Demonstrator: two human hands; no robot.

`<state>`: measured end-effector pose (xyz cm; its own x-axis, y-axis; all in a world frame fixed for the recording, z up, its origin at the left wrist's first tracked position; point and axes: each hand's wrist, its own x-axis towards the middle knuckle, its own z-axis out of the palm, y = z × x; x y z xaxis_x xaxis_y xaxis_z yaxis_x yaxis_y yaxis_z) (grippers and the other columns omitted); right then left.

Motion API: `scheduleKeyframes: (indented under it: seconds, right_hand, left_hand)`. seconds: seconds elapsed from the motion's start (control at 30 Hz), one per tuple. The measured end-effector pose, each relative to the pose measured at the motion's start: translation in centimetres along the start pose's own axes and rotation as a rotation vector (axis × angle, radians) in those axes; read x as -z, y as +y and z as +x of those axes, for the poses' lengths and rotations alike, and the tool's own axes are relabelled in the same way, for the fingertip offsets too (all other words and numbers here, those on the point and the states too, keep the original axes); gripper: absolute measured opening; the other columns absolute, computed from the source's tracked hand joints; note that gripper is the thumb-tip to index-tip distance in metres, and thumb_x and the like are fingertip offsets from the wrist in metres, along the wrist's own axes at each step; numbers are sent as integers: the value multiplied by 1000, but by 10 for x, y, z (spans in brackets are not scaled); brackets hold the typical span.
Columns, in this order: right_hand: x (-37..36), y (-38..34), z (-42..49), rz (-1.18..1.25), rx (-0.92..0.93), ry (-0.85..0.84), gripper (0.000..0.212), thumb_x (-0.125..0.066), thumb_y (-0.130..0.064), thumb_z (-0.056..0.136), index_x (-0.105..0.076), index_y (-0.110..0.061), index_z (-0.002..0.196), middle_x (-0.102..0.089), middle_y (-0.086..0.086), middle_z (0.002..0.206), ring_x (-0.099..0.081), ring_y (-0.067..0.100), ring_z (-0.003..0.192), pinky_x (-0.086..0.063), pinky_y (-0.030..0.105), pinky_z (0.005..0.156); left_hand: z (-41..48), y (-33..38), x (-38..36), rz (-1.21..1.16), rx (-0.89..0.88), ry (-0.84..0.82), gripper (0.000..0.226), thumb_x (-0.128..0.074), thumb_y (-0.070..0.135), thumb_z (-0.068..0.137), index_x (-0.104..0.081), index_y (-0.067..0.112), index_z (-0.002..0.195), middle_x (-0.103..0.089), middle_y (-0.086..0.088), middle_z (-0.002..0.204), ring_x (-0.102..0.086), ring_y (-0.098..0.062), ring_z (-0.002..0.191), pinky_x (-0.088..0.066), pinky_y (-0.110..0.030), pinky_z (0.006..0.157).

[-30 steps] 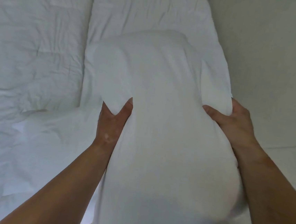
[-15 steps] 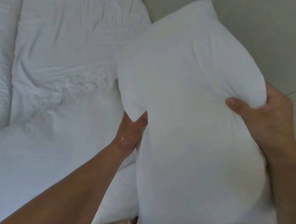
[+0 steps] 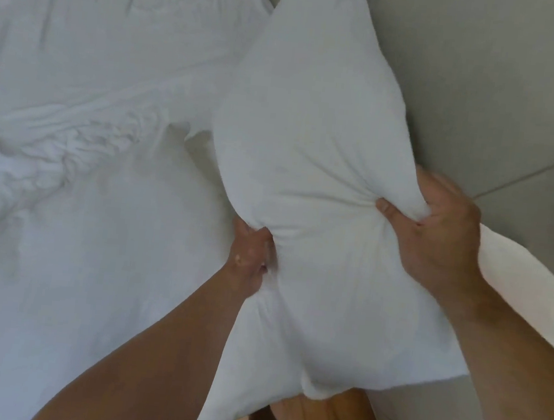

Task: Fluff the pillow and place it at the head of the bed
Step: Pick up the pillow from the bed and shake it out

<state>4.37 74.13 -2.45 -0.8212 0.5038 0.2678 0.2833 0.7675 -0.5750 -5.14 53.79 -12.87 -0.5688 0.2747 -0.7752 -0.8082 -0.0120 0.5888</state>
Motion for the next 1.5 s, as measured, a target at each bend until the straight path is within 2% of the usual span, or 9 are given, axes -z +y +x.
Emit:
scheduleKeyframes:
  seconds: [0.07, 0.23, 0.43, 0.67, 0.8, 0.9, 1.13, 1.27, 1.5]
  right_hand:
    - [-29, 26, -8, -58, -15, -81, 51, -83, -14, 83, -68, -5, 131, -71, 17, 107, -63, 34, 97, -46, 34, 82]
    - [-57, 73, -22, -172, -270, -180, 67, -81, -26, 86, -55, -12, 146, -66, 20, 126, -57, 39, 115, -42, 42, 95]
    - [-48, 61, -28, -133, -321, -172, 69, -85, -25, 82, -58, -14, 145, -68, 15, 126, -59, 38, 113, -42, 40, 96]
    - [-39, 2, -42, -269, -114, -142, 69, -79, -35, 75, -54, -26, 139, -73, 4, 116, -68, 34, 99, -51, 45, 85]
    - [-33, -20, -53, -311, -102, -337, 81, -71, -48, 76, -40, -37, 151, -66, -3, 132, -61, 26, 116, -48, 47, 96]
    - [-15, -28, -58, -340, -258, -436, 93, -69, -57, 74, -29, -47, 157, -57, -11, 142, -44, 18, 134, -29, 43, 109]
    - [36, -4, -79, -407, -807, -611, 141, -85, -71, 47, -15, -23, 160, -50, 6, 147, -53, 28, 125, -43, 39, 102]
    - [46, -5, -85, -592, -885, -639, 108, -84, -64, 54, -35, -32, 144, -63, -4, 94, -55, 22, 82, -39, 38, 80]
    - [67, -22, -84, -569, -887, -477, 57, -83, -58, 64, -62, -34, 112, -63, -7, 87, -60, 21, 84, -49, 35, 73]
  left_hand:
    - [17, -14, -3, 68, 32, 23, 55, -61, 13, 82, -54, 27, 134, -58, -39, 122, -66, -32, 72, -53, -33, 55]
    - [53, -35, -3, 206, 116, 29, 74, -75, 22, 74, -46, 31, 142, -73, -1, 127, -71, -32, 115, -59, -59, 97]
    - [46, 33, -3, 424, 23, 62, 80, -71, 20, 69, -44, 12, 144, -68, -9, 103, -61, -27, 84, -49, -40, 79]
    - [37, 200, -83, 1641, -1126, -422, 115, -86, 35, 75, -19, 19, 166, -16, -9, 175, -14, -28, 162, -23, -39, 126]
    - [55, 258, -137, 2547, -1009, -587, 143, -85, 72, 55, -4, 36, 167, -3, 7, 178, 4, -23, 164, 1, -64, 126]
    - [70, 276, -159, 2710, -827, -586, 150, -91, 71, 39, -14, 44, 164, -26, 12, 172, -10, -16, 162, 10, -70, 120]
    - [96, 292, -152, 2793, -827, -596, 126, -90, 66, 34, -40, 45, 148, -59, 12, 146, -54, -23, 137, -38, -46, 107]
    - [102, 303, -139, 2873, -1086, -448, 85, -79, 68, 63, -47, 36, 135, -73, 10, 122, -67, -20, 119, -38, -39, 95]
    - [71, 321, -153, 2917, -1469, -416, 33, -62, 59, 92, -42, 33, 94, -78, 5, 108, -74, -22, 105, -48, -31, 86]
